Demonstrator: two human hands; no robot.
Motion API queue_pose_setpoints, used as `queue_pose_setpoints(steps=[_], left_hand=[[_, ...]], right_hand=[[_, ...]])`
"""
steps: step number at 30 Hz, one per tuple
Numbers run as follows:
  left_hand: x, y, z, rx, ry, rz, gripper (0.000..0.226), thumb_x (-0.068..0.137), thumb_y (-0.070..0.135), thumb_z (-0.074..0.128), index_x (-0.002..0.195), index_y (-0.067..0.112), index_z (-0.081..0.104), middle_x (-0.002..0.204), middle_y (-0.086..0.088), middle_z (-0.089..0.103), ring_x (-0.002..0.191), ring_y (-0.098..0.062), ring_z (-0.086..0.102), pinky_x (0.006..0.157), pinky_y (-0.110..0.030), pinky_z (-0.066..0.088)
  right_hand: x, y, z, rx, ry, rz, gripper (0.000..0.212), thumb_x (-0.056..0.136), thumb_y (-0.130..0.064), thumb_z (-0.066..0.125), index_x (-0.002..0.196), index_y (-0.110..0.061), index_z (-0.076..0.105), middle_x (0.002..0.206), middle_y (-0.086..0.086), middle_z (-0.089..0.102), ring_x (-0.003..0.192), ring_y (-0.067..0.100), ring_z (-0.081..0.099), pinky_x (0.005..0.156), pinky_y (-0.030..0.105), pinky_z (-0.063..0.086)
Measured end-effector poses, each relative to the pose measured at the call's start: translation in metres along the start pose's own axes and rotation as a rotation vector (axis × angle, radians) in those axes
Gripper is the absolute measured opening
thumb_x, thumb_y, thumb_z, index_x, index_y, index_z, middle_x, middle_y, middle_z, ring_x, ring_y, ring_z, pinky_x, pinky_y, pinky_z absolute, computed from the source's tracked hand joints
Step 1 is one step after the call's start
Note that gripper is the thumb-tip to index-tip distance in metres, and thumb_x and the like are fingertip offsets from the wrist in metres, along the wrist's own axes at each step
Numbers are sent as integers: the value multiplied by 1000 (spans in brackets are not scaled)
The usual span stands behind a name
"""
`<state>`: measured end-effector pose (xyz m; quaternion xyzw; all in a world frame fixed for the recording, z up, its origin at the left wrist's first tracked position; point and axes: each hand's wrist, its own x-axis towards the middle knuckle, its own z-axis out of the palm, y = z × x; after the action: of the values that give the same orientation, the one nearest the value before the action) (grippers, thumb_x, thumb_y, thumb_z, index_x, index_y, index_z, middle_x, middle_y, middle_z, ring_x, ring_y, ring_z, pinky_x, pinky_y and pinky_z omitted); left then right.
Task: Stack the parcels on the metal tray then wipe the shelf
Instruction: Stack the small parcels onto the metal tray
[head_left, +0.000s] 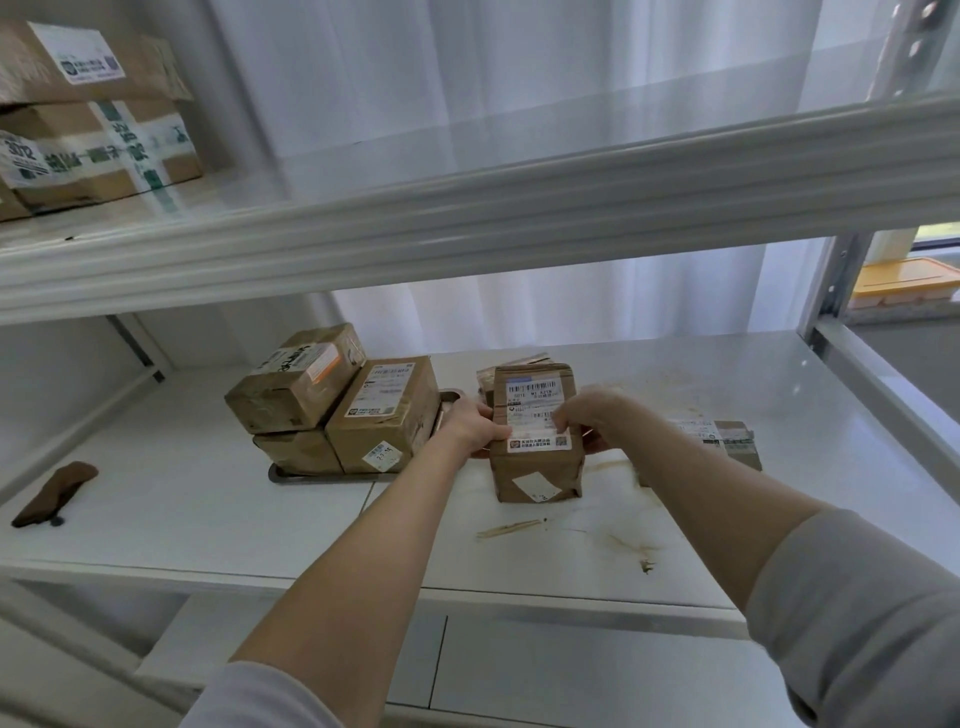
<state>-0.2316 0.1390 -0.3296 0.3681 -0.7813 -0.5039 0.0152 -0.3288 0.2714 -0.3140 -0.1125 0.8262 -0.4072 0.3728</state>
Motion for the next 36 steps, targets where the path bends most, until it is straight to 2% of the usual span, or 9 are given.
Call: queue_pose_setpoints(steps=[2,5,7,9,14,22,27,30,36], left_hand=[[1,-2,-1,-3,28,6,26,84,2,66,110,7,65,111,-11,70,99,-24,68,85,-40,57],[3,-3,-2,-6,44,4,35,85,1,64,119,8,58,114,-11,68,103,-26,66,88,-42,56],[3,-3,-1,47,22,35,36,83,19,70,117,11,61,109,-7,70,101,-23,67,90,-40,55],[1,-1,-2,93,7,66,48,77,44,73,115,16,64,109,-3,70,103,-20,66,95,-39,53],[-8,7,-6,205,-19,-29,116,50,89,56,138,14,43,132,-8,55,117,-25,54,99,-37,45],[-11,0,-22,-56,-33,-160,76,72,52,72,128,6,51,103,-11,69,78,-21,68,55,-26,56],[-15,-8,-30,-278,-51,-187,43,76,36,68,109,9,63,93,-11,70,80,-25,67,75,-40,58],[-20,-6,-35,-378,-38,-195,22,79,32,64,94,16,61,88,-8,65,79,-22,61,68,-33,54],[-22,-5,-39,-424,-28,-192,21,76,30,61,95,21,58,97,-8,62,87,-22,58,63,-33,50]], right_hand=[[1,3,1,28,-6,4,28,87,5,55,114,0,55,97,12,66,76,22,65,54,29,54],[1,4,5,35,-15,20,24,90,-2,58,114,-1,56,97,10,66,83,20,64,74,29,56],[0,3,6,50,-10,21,20,91,-8,60,110,-3,57,99,9,65,82,19,63,77,27,54],[0,1,6,66,26,-3,17,92,-14,62,106,-4,58,89,8,64,71,17,60,64,25,51],[-2,-2,11,170,60,-122,31,90,-31,63,113,-9,61,90,6,59,79,17,56,74,29,49],[-6,-9,23,210,-30,-205,30,95,-26,59,123,-15,61,86,0,53,75,11,49,70,25,45],[5,-2,20,251,93,-168,27,88,-12,66,113,-5,59,108,11,60,94,20,50,90,36,48],[6,2,17,256,58,-130,33,86,-27,71,107,-10,51,114,11,54,102,22,51,89,34,48],[6,3,16,247,-59,-69,55,81,-50,69,113,-14,43,118,11,52,109,26,53,94,38,49]])
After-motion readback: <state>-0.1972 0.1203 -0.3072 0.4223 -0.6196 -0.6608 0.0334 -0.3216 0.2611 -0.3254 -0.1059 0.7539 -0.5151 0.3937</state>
